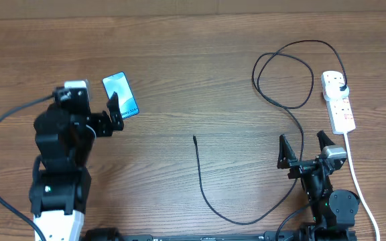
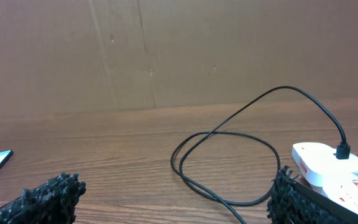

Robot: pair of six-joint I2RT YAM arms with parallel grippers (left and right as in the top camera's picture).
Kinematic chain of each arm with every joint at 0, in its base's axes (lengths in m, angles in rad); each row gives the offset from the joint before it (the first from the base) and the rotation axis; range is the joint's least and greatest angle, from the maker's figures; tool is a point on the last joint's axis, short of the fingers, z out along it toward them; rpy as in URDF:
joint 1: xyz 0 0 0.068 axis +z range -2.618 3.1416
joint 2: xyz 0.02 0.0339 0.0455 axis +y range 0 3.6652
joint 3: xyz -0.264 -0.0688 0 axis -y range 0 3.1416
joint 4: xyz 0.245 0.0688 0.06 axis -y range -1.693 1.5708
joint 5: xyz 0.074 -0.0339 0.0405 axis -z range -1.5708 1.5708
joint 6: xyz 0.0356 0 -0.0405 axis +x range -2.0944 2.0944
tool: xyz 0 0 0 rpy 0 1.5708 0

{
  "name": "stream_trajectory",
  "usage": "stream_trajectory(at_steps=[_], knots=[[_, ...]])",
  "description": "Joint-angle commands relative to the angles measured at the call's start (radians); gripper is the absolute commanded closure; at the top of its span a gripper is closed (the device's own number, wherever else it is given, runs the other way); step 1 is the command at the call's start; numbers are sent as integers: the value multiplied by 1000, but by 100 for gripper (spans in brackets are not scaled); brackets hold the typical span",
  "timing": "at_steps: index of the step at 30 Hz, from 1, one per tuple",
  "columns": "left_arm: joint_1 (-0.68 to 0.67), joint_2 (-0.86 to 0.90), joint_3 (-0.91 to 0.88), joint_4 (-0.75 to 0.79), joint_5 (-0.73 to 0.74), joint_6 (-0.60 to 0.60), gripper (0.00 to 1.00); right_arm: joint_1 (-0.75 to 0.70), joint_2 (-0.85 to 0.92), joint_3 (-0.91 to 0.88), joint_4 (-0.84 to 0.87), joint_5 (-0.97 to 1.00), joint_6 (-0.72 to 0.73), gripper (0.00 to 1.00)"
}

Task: Plug charger to phone and switch on socket
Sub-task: 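Move the left gripper forward over the Galaxy phone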

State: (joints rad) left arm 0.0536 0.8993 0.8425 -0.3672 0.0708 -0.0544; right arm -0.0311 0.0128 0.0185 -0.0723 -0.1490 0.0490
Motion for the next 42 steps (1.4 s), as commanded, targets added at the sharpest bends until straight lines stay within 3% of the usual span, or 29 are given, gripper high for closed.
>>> stream_trajectory(at_steps=[1,14,29,36,42], knots=[[-1,53,98,-41,-16,-40,0,4,-10,-11,3,14,3,0],[-2,332,402,-311,-53,-40,0,4,-10,-11,3,14,4,0],[-2,403,446,-303,35,-40,0,4,-10,-11,3,14,3,0],[-2,412,447,-294,24,-212,0,4,-10,-11,3,14,3,0],[-2,504,524,-342,24,-272,0,4,-10,-11,3,14,3,0]])
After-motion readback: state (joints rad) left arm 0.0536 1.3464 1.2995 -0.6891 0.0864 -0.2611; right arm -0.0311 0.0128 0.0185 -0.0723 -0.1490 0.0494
